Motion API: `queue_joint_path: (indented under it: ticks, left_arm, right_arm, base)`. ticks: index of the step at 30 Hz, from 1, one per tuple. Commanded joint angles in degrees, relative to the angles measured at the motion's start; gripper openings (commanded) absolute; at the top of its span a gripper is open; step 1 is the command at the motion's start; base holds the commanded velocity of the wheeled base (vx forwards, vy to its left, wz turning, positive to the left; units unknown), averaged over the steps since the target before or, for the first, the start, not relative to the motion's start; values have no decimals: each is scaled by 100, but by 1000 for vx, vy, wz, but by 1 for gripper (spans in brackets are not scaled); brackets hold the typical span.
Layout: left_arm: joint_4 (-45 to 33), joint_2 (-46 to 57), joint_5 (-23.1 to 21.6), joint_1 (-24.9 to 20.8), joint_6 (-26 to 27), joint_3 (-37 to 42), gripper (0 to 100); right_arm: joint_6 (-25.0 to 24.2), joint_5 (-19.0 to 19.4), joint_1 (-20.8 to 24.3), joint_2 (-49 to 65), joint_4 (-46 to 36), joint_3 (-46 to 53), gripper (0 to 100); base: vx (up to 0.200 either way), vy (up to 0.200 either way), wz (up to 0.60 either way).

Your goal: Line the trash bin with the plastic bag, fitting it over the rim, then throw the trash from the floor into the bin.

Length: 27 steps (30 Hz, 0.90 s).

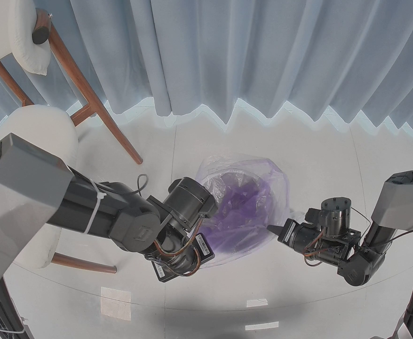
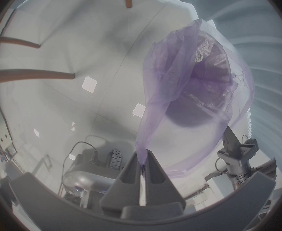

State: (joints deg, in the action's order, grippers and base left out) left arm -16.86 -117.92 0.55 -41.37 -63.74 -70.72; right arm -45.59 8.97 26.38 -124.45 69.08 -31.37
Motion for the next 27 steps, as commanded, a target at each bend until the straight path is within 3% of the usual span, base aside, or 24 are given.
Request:
queue_joint_path:
  ticks: [1,11,15,20,27]
  left_arm:
    - [-2,-302,341,-37,547,102,0]
    - [174,-1040,815,-29,1286,41,0]
    - [368,-1313,1123,24,1646,41,0]
    - [376,-1541,1290,112,2033,-144,0]
    - [376,-1954,1369,305,2033,-557,0]
  right_arm:
    - [613,-1,-142,70,-27,623,0]
    - [1439,-10,-696,-923,290,605,0]
    - [1659,-247,-845,-1318,387,236,0]
    - [1703,-370,-845,-1529,351,-133,0]
    - [1694,-396,-845,-1802,343,-564,0]
  base:
    - [0,0,0]
    - [0,0,0]
    - [0,0,0]
    - [0,0,0]
    - [0,0,0]
